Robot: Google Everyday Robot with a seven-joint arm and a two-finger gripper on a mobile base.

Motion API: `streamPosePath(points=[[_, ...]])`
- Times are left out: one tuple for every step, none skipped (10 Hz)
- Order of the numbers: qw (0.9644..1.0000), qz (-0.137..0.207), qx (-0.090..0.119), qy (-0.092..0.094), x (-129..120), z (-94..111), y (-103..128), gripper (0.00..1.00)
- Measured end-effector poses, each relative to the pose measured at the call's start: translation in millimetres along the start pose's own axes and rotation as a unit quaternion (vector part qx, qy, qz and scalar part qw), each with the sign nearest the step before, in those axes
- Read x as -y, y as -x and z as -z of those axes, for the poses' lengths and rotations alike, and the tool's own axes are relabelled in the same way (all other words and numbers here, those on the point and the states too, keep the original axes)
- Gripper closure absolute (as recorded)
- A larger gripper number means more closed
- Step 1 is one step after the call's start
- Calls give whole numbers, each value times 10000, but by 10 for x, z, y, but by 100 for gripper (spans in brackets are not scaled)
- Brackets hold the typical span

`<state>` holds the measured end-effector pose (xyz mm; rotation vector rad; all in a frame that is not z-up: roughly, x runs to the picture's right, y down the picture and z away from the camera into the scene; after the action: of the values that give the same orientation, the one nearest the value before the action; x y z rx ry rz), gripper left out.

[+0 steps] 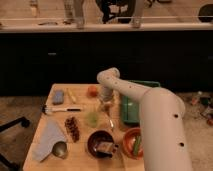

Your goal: Place fork in tray

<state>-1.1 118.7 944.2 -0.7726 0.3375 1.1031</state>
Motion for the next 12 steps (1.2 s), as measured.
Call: streamPosePath(points=[[10000,-3,0,-4,6,4,-1,49],[10000,-4,0,-7,9,12,-2,59],[10000,-5,2,-7,9,23,-1,66],[10000,-3,8,-3,5,58,4,82],[10000,1,11,3,-1,65,6,89],[10000,15,-4,4,-16,61,3,96],[10000,24,4,15,-36,75,13,100],[9999,-23,58,115,-22,86,-7,100],[9988,-150,202,427,53,104,-78,100],[9971,-216,280,673,113,118,-119,100],[9960,-224,370,777,86,132,-107,100],[9957,-254,445,775,78,160,-118,100]])
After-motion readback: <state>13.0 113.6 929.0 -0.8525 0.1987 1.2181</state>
